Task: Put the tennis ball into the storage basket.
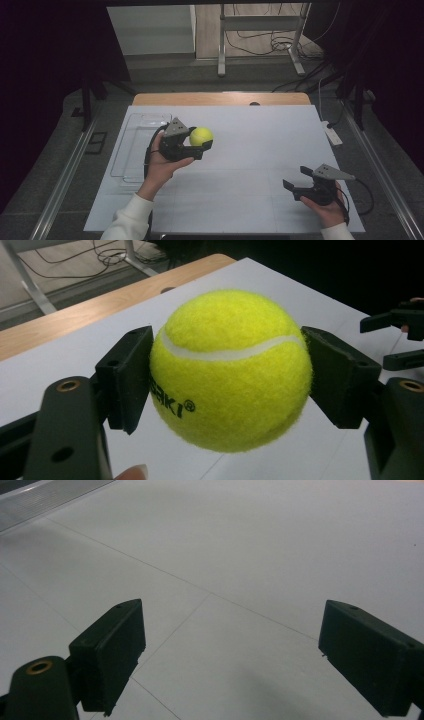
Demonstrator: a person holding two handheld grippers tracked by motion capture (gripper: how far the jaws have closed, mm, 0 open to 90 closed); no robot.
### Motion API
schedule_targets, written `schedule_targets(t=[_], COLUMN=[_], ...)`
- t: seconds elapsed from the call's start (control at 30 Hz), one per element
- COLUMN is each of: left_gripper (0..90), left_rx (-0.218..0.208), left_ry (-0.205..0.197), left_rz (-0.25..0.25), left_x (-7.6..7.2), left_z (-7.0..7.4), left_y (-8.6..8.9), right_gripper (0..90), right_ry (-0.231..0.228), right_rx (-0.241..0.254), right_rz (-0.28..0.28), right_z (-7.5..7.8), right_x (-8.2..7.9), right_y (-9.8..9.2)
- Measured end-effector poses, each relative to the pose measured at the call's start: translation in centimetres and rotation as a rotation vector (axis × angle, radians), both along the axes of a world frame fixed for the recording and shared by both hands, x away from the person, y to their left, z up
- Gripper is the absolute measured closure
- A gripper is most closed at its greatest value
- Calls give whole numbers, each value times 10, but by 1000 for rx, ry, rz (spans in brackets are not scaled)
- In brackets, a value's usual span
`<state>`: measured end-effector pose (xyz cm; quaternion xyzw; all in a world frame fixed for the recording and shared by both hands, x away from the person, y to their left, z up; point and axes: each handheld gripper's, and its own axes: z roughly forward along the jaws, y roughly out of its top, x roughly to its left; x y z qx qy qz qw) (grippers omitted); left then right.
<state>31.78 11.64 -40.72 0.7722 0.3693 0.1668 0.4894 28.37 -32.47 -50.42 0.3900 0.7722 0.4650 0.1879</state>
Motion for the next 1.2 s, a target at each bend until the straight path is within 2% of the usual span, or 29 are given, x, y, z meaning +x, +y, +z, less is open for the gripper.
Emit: schedule_targets(t=[0.9, 1.2], left_gripper=[267, 267], left_rx=[-54, -56], left_ry=[-37, -34], left_rz=[122, 151], left_x=[4, 7], left_z=[6, 5], left_y=[35, 43], right_gripper=[116, 117], right_ry=[-2, -1], right_rx=[-3, -4], right_rz=[0, 0], right_z=[0, 0], right_x=[0, 0], right_y=[0, 0])
